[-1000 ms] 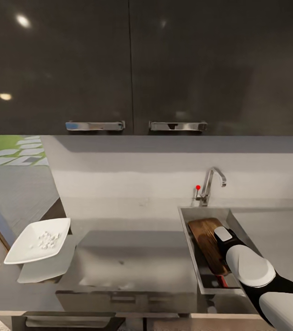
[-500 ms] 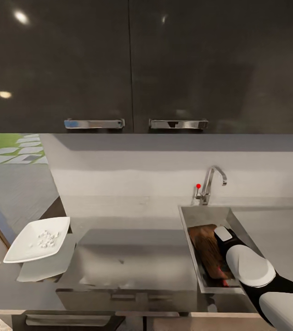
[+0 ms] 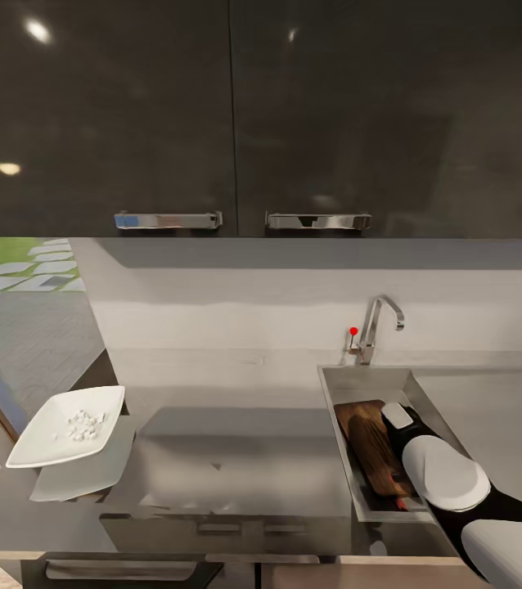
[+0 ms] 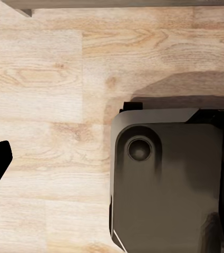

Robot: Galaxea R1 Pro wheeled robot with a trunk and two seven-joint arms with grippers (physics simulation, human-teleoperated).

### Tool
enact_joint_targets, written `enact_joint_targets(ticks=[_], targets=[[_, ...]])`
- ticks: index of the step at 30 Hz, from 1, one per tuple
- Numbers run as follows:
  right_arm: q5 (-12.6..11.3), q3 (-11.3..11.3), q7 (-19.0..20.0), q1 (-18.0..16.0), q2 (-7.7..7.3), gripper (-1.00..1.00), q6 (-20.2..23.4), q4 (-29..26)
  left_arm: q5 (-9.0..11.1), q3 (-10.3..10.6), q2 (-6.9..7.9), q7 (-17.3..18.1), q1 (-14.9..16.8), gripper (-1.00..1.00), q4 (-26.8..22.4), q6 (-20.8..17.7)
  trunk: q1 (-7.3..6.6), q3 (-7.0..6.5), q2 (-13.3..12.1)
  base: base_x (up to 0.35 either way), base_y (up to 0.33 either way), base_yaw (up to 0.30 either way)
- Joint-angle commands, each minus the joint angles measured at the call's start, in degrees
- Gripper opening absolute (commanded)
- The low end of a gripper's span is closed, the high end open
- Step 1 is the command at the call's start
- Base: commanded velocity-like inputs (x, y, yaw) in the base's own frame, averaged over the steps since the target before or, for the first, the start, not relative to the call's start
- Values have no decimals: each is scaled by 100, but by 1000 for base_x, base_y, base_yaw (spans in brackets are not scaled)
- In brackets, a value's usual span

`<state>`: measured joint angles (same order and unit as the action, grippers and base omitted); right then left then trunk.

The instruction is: In the kitchen, take the Vidalia onion out of the sink, dice it on the chopping board with the paring knife, put the diced onion into the bowl on the countertop, then place both the paring knife and the chopping board into the sink.

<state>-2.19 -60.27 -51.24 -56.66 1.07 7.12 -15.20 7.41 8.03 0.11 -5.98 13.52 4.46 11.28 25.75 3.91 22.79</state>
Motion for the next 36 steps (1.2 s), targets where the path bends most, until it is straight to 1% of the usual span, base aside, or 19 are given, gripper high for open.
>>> enact_joint_targets(ticks=[1,3,4,6,7,8,9,11,13,15,16,17,18,19,21,22,24,26,36], targets=[[-6,35,358,-2,4,100,70,-19,56,49,-2,0,10,100,21,41,4,13,13,0,0,0],[17,100,885,-2,-3,100,76,-24,52,49,-2,6,10,100,20,41,4,13,13,0,0,0],[24,196,1019,-2,-6,100,80,-32,51,49,-2,10,10,100,20,43,4,13,13,0,0,0],[31,719,1250,-2,-19,100,86,-72,51,49,-2,15,10,100,20,61,4,13,13,0,0,0],[33,1165,1446,-3,-27,100,91,-93,51,49,-2,17,10,100,18,82,4,13,13,0,0,0],[34,1483,1650,-3,-30,100,96,-104,51,49,-2,17,10,100,14,94,4,13,13,0,0,0],[34,1989,2092,-3,-40,100,108,-119,50,45,-2,17,10,100,8,114,4,13,13,0,0,0],[35,2549,2694,-3,-48,100,150,-174,50,43,-2,18,10,100,4,187,4,13,13,0,0,0],[58,3237,3701,-1,-66,100,259,-313,50,41,1,18,10,100,3,494,4,13,13,0,0,0],[111,3566,4399,1,-94,100,276,-352,52,42,4,18,10,100,2,674,4,13,13,0,0,0],[219,3716,4919,4,-125,100,271,-347,54,43,5,18,10,100,2,747,4,13,13,0,0,0],[433,3797,5385,8,-144,100,257,-345,56,42,6,18,10,100,2,784,4,13,13,0,0,0],[627,3826,5637,11,-151,100,230,-363,57,41,9,18,10,100,2,798,4,13,13,-5,0,0],[930,3849,5954,13,-162,100,175,-395,58,41,16,18,10,100,2,810,4,13,13,-37,0,0],[1276,3869,6314,14,-202,100,119,-429,59,41,21,18,10,100,2,819,4,13,13,-86,0,0],[1369,3875,6411,15,-228,100,100,-435,59,41,24,18,10,100,2,821,4,13,13,-169,0,0],[1430,3879,6470,15,-245,100,89,-440,59,42,37,18,10,100,6,822,4,13,13,-244,0,0],[1471,3881,6501,20,-254,100,82,-440,59,44,83,18,10,100,10,822,4,13,13,-308,0,0],[1492,3896,6512,24,-244,100,79,-409,60,43,103,18,10,100,11,815,4,13,13,-333,0,0]])
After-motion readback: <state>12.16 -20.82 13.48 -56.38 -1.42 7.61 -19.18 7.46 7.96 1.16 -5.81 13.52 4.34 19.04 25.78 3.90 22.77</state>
